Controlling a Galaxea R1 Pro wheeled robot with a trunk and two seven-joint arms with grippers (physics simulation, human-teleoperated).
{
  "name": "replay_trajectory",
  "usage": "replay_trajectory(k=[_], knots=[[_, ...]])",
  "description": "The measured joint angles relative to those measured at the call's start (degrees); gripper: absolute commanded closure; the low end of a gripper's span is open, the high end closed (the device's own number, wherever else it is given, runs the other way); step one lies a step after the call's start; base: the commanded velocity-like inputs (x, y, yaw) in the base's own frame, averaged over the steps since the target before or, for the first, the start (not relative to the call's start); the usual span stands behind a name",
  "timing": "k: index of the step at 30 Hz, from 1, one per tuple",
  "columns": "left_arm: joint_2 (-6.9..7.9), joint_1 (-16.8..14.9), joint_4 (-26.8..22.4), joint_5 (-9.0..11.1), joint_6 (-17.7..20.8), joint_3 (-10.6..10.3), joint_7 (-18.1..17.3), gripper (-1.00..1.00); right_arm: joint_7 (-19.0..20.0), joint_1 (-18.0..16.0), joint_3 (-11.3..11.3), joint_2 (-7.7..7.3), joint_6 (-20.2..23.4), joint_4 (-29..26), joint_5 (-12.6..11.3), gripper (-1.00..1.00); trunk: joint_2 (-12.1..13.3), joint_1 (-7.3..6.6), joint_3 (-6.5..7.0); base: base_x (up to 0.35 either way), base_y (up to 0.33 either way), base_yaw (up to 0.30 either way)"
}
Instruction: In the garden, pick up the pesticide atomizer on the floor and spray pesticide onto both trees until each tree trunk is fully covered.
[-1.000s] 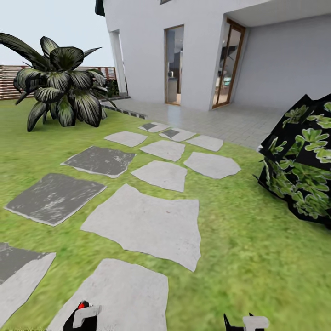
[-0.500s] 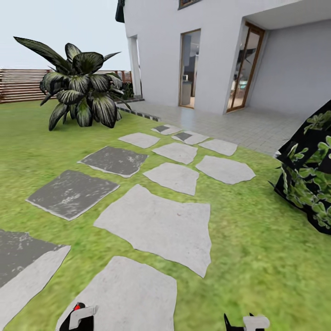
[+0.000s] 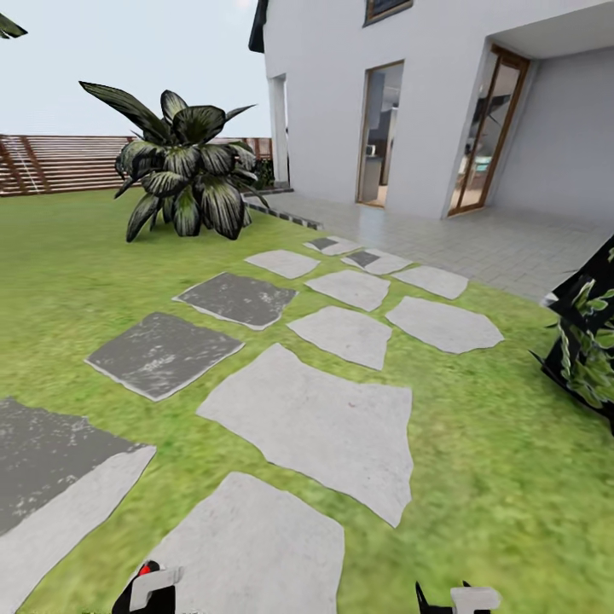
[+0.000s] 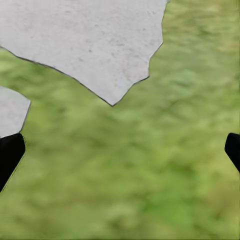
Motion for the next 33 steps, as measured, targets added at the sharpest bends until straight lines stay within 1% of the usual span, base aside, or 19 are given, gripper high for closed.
replay_trajectory(k=[6,33], knots=[[0.00,0.00,0.07,0.05,0.00,0.30,0.09,1.00,0.00,0.00,0.00,0.00,0.00,0.00,0.00,-1.00,0.00,0.00,0.40,0.153,0.157,0.197],[0.00,0.00,0.61,0.09,0.09,0.41,0.19,1.00,0.00,0.00,0.06,0.00,0.00,0.02,0.00,-1.00,0.00,0.00,2.16,0.221,0.238,0.210]])
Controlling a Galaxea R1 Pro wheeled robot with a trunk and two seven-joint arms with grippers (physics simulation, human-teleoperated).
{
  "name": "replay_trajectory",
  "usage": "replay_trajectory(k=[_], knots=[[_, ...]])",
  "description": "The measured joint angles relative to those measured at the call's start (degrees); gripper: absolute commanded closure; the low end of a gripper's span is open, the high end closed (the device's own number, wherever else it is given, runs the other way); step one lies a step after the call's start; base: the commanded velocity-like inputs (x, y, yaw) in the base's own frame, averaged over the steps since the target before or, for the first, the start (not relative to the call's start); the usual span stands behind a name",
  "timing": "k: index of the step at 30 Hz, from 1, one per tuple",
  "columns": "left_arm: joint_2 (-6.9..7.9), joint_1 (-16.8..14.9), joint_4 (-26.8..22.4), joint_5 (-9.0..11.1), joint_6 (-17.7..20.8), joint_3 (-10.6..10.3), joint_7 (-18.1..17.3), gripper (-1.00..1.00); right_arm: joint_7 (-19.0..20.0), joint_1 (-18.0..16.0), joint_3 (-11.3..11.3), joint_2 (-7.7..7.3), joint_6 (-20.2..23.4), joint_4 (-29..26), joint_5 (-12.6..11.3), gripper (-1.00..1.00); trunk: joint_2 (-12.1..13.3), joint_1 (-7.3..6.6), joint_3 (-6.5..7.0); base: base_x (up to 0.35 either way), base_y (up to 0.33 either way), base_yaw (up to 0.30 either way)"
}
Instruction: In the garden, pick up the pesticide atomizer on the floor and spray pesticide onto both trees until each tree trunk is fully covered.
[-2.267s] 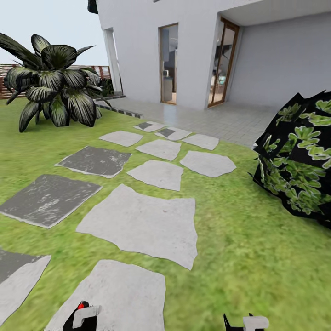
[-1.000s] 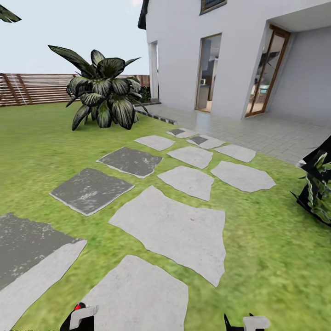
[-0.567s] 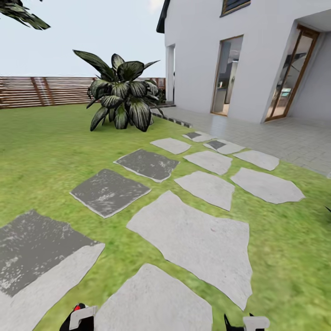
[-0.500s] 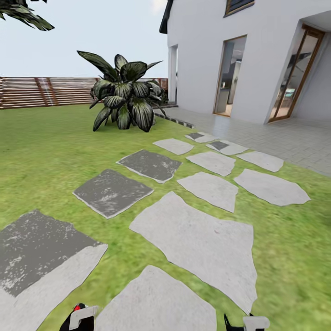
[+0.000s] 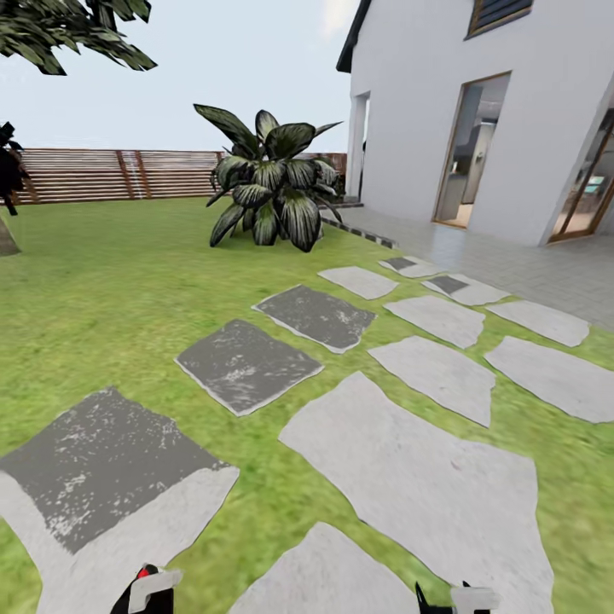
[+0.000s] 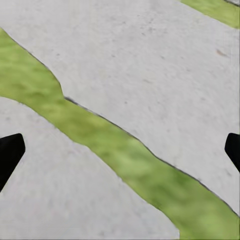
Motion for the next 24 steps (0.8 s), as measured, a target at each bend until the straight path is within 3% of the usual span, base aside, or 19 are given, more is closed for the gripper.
replay_trajectory(k=[24], knots=[[0.01,0.00,0.34,0.01,0.00,0.09,0.00,1.00,0.00,0.00,0.03,0.00,0.00,0.00,0.00,-1.00,0.00,0.00,1.54,0.241,0.227,0.212]])
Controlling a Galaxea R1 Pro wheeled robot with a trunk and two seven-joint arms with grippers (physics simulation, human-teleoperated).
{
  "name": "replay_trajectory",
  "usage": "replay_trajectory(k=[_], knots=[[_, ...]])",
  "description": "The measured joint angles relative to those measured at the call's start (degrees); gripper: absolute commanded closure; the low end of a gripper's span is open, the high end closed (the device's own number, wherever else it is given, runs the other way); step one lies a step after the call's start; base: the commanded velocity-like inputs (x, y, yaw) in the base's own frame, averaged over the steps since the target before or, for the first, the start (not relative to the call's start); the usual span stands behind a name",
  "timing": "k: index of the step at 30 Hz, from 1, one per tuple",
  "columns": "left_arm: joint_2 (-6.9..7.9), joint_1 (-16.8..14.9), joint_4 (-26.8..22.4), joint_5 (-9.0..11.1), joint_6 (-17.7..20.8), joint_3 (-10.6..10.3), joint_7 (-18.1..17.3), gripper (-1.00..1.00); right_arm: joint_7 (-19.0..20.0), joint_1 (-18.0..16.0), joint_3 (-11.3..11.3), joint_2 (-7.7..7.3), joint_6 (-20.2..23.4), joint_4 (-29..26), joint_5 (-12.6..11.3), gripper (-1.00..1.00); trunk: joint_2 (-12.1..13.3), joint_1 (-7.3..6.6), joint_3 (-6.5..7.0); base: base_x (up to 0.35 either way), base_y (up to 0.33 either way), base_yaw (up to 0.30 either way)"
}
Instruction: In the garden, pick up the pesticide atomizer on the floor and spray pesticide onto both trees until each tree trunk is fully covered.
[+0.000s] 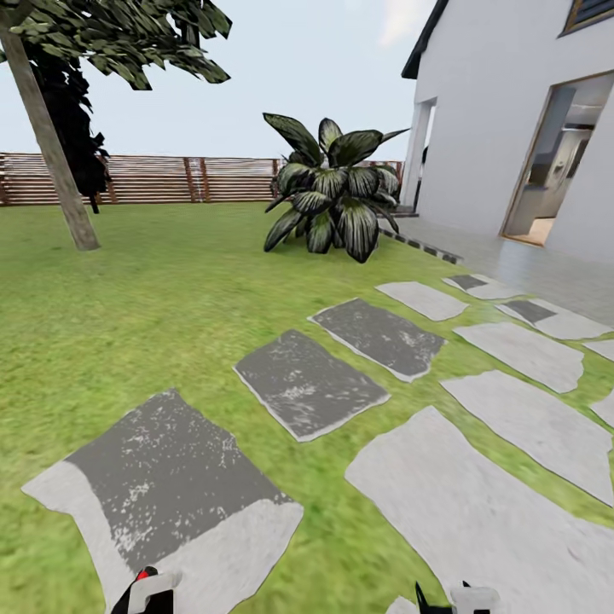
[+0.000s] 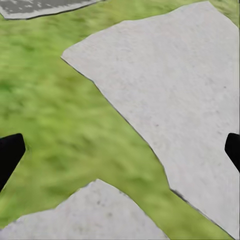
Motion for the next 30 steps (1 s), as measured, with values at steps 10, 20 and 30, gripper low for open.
replay_trajectory(k=[10,20,30], knots=[[-0.01,0.00,0.01,-0.01,0.00,0.00,0.00,1.00,0.00,0.00,0.00,0.00,0.00,0.00,0.00,-1.00,0.00,0.00,0.64,0.273,0.207,0.212],[0.07,0.00,0.01,-0.01,0.00,-0.02,-0.09,1.00,0.00,0.00,0.00,0.00,0.01,-0.01,0.00,-1.00,0.00,0.00,1.28,0.299,0.121,0.212],[0.08,0.00,0.10,0.07,0.00,0.00,-0.09,1.00,0.00,0.00,0.00,0.00,0.00,0.00,0.00,-1.00,0.00,0.00,1.92,0.328,0.078,0.212]])
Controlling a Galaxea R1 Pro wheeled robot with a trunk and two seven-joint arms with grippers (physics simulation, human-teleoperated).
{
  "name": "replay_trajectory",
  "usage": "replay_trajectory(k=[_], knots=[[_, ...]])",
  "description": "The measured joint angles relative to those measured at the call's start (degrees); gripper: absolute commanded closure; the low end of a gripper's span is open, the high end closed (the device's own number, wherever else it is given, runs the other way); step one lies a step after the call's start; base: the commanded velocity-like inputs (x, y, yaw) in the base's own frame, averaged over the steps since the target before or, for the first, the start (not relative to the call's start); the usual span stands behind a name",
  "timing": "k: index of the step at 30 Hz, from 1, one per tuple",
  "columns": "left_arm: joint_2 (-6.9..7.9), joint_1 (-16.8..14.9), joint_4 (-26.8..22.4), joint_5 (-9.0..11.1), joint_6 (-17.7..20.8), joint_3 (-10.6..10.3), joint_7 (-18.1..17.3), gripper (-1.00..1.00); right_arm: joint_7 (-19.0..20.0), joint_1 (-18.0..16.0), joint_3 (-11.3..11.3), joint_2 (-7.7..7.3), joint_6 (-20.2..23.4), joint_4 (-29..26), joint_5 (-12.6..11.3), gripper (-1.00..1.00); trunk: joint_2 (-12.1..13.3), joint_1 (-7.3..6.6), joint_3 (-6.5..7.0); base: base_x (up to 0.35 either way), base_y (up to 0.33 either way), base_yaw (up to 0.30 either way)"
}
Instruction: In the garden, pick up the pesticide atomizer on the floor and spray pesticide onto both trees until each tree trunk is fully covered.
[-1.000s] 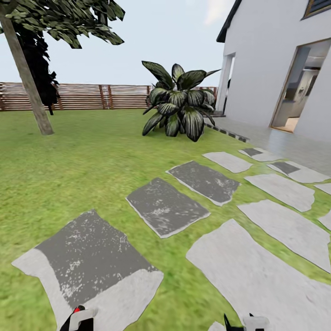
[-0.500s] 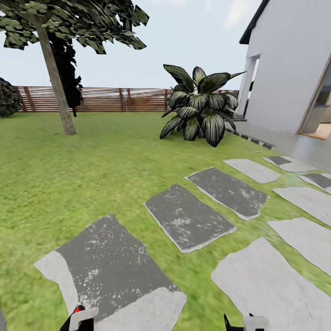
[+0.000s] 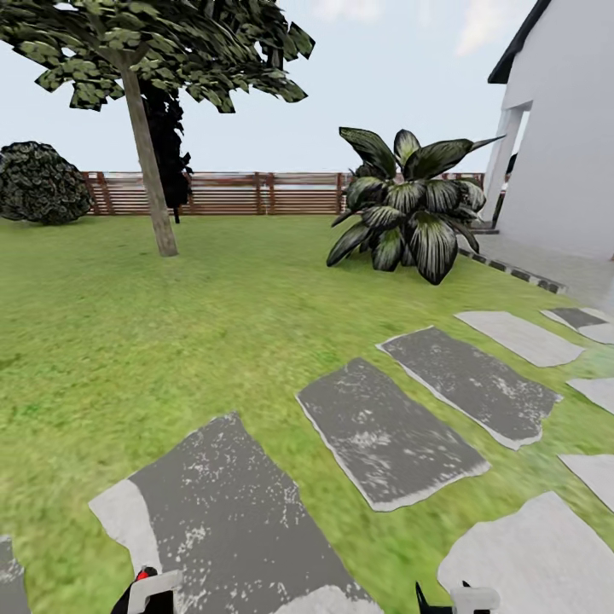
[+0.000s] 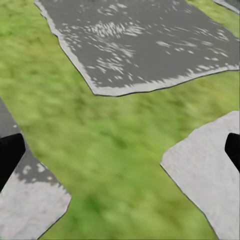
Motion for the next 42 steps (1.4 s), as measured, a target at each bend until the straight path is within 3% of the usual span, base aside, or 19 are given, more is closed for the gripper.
replay_trajectory(k=[23,42], knots=[[0.00,0.00,0.00,0.01,0.00,0.00,0.00,1.00,0.00,0.00,0.00,0.00,0.01,-0.02,0.00,-1.00,0.00,0.00,1.47,0.330,0.077,0.209],[0.00,0.00,0.00,0.01,0.00,0.01,0.00,1.00,0.09,0.00,0.00,-0.09,0.00,1.66,-0.03,-1.00,0.00,0.00,1.58,0.330,0.077,0.010]])
